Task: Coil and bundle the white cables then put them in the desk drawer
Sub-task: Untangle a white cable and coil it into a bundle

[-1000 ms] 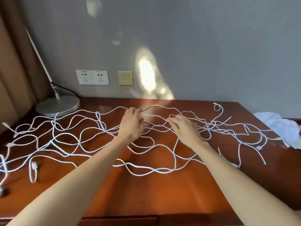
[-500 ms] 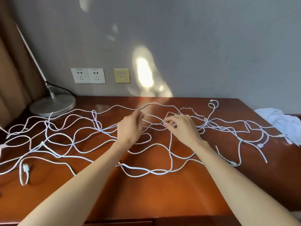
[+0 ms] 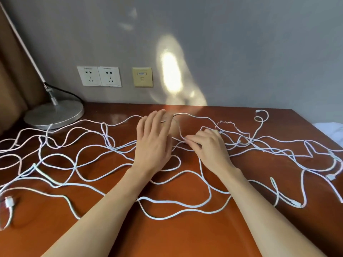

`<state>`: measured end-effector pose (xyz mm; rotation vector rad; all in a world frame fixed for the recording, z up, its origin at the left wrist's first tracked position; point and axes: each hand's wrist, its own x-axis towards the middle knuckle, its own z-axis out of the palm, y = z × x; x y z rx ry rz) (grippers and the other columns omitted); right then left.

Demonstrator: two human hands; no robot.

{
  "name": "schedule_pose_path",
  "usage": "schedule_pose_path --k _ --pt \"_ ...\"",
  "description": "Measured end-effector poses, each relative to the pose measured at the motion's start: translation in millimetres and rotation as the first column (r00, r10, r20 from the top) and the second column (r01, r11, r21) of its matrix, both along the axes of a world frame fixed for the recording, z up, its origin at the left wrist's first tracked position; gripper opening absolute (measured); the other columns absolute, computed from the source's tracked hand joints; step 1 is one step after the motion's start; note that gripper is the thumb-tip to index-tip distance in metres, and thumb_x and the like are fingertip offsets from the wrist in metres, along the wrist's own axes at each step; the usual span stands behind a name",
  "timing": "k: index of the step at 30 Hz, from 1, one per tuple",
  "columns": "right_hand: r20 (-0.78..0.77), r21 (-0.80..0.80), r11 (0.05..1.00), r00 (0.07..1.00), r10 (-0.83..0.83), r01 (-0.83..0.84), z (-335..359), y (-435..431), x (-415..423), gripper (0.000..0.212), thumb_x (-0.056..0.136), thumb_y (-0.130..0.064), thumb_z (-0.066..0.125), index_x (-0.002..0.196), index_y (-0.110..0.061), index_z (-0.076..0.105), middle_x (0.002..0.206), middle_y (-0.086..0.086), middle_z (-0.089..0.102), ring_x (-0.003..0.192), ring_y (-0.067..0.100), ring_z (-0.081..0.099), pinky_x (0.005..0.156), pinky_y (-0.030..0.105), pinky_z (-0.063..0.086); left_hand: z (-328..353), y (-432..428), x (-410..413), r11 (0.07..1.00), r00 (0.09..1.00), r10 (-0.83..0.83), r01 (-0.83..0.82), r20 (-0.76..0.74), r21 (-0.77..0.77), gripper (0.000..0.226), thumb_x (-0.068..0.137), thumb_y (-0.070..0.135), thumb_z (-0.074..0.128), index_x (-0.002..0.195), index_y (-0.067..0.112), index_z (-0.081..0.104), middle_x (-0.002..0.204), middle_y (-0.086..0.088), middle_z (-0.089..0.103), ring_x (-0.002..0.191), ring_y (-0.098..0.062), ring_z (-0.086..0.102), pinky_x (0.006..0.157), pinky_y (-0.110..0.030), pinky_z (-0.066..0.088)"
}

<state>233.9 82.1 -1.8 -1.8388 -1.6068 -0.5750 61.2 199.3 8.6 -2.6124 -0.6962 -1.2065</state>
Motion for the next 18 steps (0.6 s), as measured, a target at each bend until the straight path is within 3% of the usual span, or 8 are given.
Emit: schedule_pose_path --k 4,7,10,13,18 --pt "0.069 0.081 0.995 0.997 0.045 -0.050 4.1 -0.2 0.8 0.012 0.095 -0.023 0.074 0.105 -0.021 0.081 0.078 -0.005 0.064 0.074 0.021 0.053 0.075 0.038 0.040 3.0 -5.4 10.6 0.987 0.990 -0.074 0.090 -0.118 0.132 0.047 0.098 0.024 0.055 0.145 0.018 0.056 0.148 -0.006 0.054 0.148 -0.030 0.038 0.125 -0.056 0.016" --pt "0.083 0.155 0.984 0.994 0.075 -0.087 7.9 -0.5 -1.3 0.016 0.096 -0.028 0.070 0.105 -0.019 0.080 0.081 -0.004 0.067 0.075 0.022 0.055 0.073 0.039 0.041 -2.9 0.5 8.4 0.992 0.992 -0.035 0.050 -0.123 0.119 0.035 0.099 0.030 0.060 0.134 0.026 0.064 0.135 -0.006 0.059 0.143 -0.030 0.043 0.121 -0.059 0.018" --pt "0.082 0.160 0.982 0.992 0.092 -0.105 8.4 -0.3 -4.3 0.017 0.097 -0.030 0.069 0.104 -0.019 0.080 0.083 -0.005 0.068 0.077 0.020 0.057 0.076 0.038 0.042 -4.7 2.5 7.2 0.996 0.994 -0.026 0.035 -0.106 0.084 0.018 0.100 0.034 0.059 0.110 0.028 0.073 0.125 -0.007 0.060 0.131 -0.033 0.049 0.113 -0.058 0.022" --pt "0.047 0.114 0.990 0.996 0.077 -0.082 7.4 -1.4 -5.9 0.015 0.097 -0.030 0.071 0.105 -0.020 0.079 0.085 -0.007 0.068 0.079 0.018 0.059 0.080 0.035 0.042 -2.0 0.6 5.3 0.999 0.998 -0.014 0.017 -0.067 0.040 0.019 0.099 0.029 0.056 0.097 0.022 0.074 0.121 -0.006 0.061 0.123 -0.034 0.053 0.110 -0.057 0.024" --pt "-0.047 0.000 1.000 0.999 0.007 -0.007 8.2 -8.6 -3.1 0.018 0.100 -0.022 0.066 0.116 -0.018 0.074 0.099 -0.007 0.073 0.088 0.013 0.061 0.089 0.030 0.043 4.2 4.6 -7.0 0.997 0.991 0.043 -0.034 0.126 -0.075 0.017 0.099 0.024 0.056 0.090 0.020 0.070 0.105 0.005 0.066 0.107 -0.024 0.059 0.107 -0.049 0.029"
